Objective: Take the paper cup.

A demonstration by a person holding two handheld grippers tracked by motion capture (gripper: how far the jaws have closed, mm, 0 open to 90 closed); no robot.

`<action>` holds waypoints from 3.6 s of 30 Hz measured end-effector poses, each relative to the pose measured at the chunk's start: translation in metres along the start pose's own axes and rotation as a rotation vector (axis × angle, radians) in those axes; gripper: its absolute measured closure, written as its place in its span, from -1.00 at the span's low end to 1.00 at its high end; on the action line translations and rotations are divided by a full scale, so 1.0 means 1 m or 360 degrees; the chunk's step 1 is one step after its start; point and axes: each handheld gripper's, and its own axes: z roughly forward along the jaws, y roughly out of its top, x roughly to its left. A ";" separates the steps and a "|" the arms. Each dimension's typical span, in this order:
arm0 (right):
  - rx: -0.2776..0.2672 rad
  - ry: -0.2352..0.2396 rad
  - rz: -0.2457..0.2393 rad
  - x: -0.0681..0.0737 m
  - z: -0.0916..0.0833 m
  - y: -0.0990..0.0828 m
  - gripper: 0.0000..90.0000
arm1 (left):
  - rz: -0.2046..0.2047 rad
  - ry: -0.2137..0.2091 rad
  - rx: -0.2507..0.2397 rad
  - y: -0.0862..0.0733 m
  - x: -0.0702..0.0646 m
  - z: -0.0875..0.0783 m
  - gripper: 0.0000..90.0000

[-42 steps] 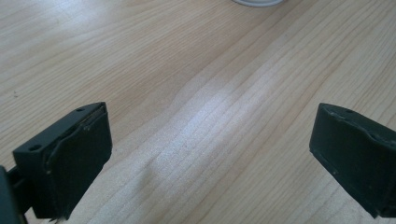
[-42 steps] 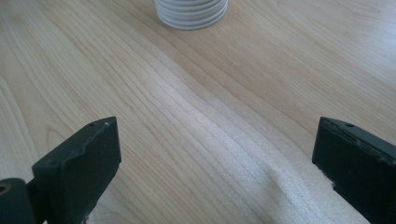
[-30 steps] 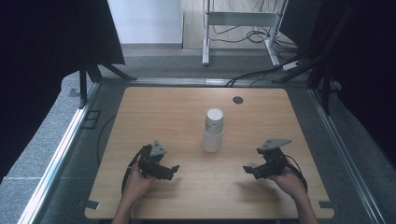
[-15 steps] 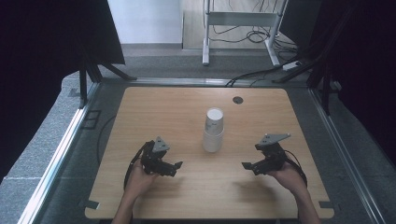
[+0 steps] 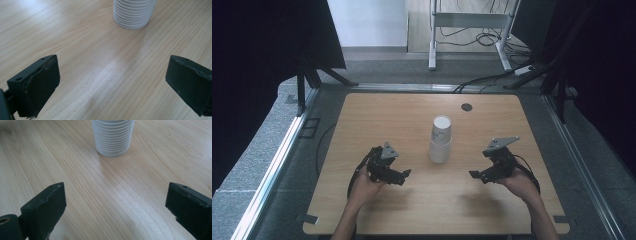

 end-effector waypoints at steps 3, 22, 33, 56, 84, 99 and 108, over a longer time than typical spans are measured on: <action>0.0008 0.0001 -0.0013 0.000 -0.001 0.005 -0.93 | 0.0013 0.0010 0.0014 0.003 -0.001 0.001 -1.00; 0.0041 0.0042 -0.0021 -0.006 -0.002 0.031 -0.88 | 0.0025 -0.0115 -0.0022 0.028 -0.003 0.010 -1.00; 0.0103 0.0054 -0.0089 -0.006 0.002 0.045 -0.87 | 0.0010 -0.0166 -0.0011 0.042 -0.002 0.018 -1.00; 0.0240 0.0065 -0.0208 -0.006 0.003 0.084 -0.85 | 0.0075 -0.0220 -0.0052 0.061 -0.003 0.036 -0.93; 0.0398 0.0064 -0.0253 -0.009 0.012 0.127 -0.76 | 0.0182 -0.0188 -0.0079 0.080 -0.010 0.057 -0.86; 0.0457 0.0058 -0.0314 -0.004 0.020 0.155 -0.73 | 0.0183 -0.0209 -0.0137 0.086 -0.012 0.064 -0.78; 0.0447 0.0073 -0.0332 -0.003 0.027 0.173 -0.70 | 0.0167 -0.0217 -0.0163 0.088 -0.012 0.068 -0.72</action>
